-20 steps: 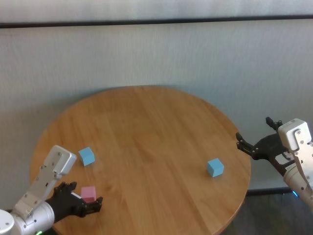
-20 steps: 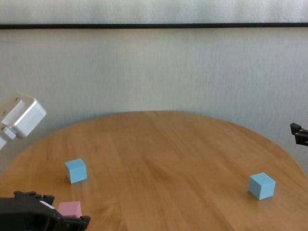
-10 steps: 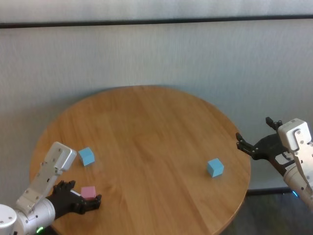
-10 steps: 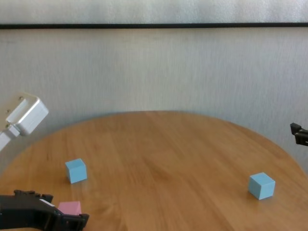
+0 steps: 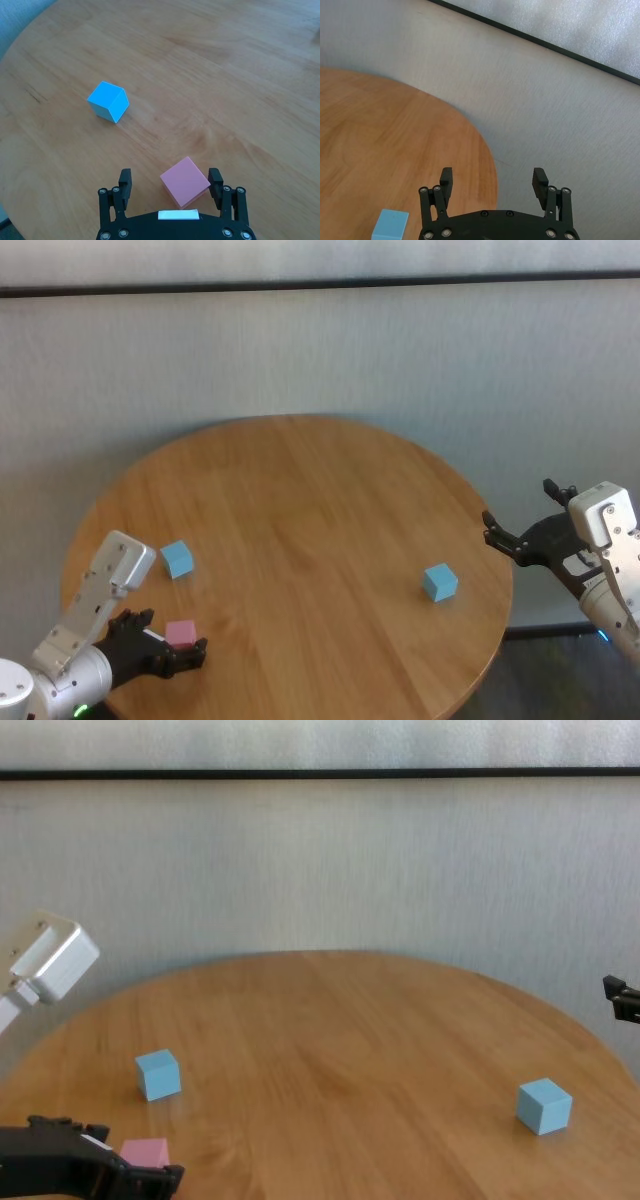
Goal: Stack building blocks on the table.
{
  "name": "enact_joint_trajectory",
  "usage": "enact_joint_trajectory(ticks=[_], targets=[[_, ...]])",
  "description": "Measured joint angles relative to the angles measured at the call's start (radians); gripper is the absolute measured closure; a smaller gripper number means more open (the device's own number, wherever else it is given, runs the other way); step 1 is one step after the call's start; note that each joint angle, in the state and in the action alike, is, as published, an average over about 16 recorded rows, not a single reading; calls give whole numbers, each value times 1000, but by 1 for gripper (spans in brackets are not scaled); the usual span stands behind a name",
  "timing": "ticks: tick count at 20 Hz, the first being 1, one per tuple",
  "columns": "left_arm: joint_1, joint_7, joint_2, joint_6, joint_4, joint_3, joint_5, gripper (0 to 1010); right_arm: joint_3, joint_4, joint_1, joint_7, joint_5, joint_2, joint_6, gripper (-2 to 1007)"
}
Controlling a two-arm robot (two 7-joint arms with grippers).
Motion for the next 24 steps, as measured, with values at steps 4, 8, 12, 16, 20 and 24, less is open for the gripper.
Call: enact_joint_trajectory(ticks=[4,8,12,16,20,24], targets=[[1,0,1,-2,-1,0,-1,90,0,0,0,0,0,0,0,1],[2,0,2,-3,-2,1,-2,182,0,0,0,0,0,0,0,0],[2,0,2,-4,-3,1,-2,294,0,0,0,0,0,0,0,0],[3,0,3,-5,-3,1,-3,385,0,0,0,0,0,0,0,0],[3,0,3,-5,-3,1,-3,446,0,0,0,0,0,0,0,0],[3,0,3,-6,-4,2,-4,469,0,0,0,0,0,0,0,0]])
